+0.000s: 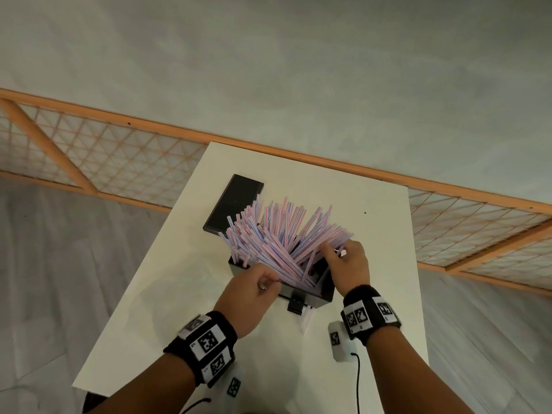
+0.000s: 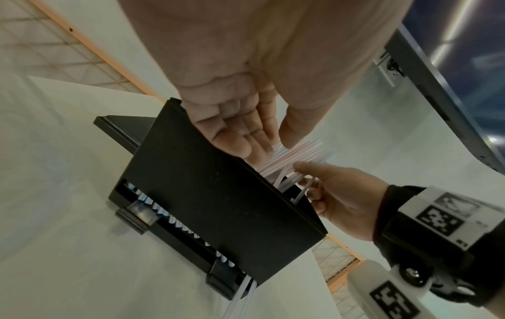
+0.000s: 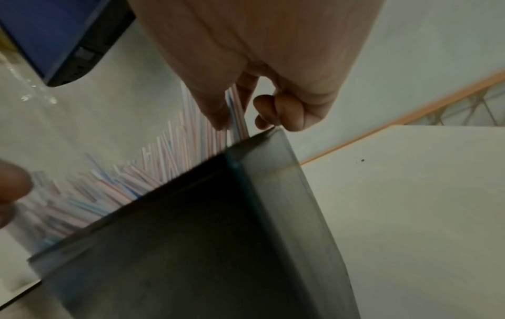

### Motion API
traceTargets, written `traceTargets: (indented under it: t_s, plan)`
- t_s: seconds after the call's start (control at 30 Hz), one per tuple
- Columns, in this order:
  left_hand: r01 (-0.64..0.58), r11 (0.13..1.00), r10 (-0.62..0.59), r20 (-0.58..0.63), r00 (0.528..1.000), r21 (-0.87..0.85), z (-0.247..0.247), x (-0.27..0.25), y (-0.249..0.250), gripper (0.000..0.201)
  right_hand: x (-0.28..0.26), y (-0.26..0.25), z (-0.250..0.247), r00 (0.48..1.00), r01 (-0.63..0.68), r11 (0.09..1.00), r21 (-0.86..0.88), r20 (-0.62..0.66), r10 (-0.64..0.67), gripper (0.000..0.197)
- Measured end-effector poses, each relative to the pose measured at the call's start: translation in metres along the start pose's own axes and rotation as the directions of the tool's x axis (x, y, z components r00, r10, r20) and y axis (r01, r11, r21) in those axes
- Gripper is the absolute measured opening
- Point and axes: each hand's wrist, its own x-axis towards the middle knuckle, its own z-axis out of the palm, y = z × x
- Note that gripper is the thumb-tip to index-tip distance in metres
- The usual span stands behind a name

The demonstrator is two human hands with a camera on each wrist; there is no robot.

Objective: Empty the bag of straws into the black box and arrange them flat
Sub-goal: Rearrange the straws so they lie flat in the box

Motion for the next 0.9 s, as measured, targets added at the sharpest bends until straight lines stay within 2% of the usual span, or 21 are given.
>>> traceTargets:
  t_s: [0.1,0.2,0.33,0.4,0.47,0.5,0.57,0.63,0.73,0.9]
  plan:
    - [-0.011,1.000,0.011,0.035,0.999,-0.001,0.002,0.003,0.004,0.015,-0.001,0.002,0.008,0.998,0.020,0.999,-0.051,0.056,-0.017,0.011]
    - [0.000,1.000,-0.001,0.073,0.997,0.022,0.004,0.011,0.010,0.029,-0.007,-0.007,0.013,0.988,0.030,0.991,-0.128,0.152,-0.010,0.026]
    - [0.035,0.998,-0.041,0.111,0.993,0.058,0.006,0.021,0.010,0.032,-0.006,-0.016,0.026,0.960,0.022,0.988,-0.150,0.278,0.021,0.043]
    - [0.045,0.996,-0.054,0.118,0.992,0.081,0.006,0.023,0.010,0.032,-0.001,-0.015,0.035,0.959,-0.006,0.991,-0.130,0.280,0.043,0.040]
    - [0.045,0.995,-0.055,0.117,0.992,0.084,0.007,0.023,0.010,0.032,0.000,-0.018,0.038,0.965,0.009,0.994,-0.109,0.262,0.020,0.017]
    - [0.043,0.996,-0.051,0.114,0.992,0.076,0.007,0.023,0.010,0.030,0.001,-0.021,0.038,0.969,0.034,0.994,-0.107,0.248,-0.007,0.016]
    - [0.028,0.999,-0.033,0.095,0.995,0.045,0.007,0.022,0.012,0.026,-0.001,-0.023,0.035,0.973,0.089,0.987,-0.137,0.223,-0.056,0.029]
    - [0.010,1.000,-0.010,0.065,0.998,0.001,0.007,0.022,0.017,0.024,-0.003,-0.022,0.030,0.973,0.107,0.981,-0.162,0.218,-0.071,0.029]
    - [-0.017,0.999,0.019,0.049,0.999,-0.049,0.011,0.024,0.027,0.039,-0.009,-0.025,0.020,0.964,0.147,0.981,-0.127,0.239,-0.114,0.023]
    - [-0.039,0.998,0.041,0.026,0.999,-0.053,0.021,0.029,0.039,0.053,-0.025,-0.048,0.001,0.890,0.347,0.935,-0.076,0.342,-0.302,0.020]
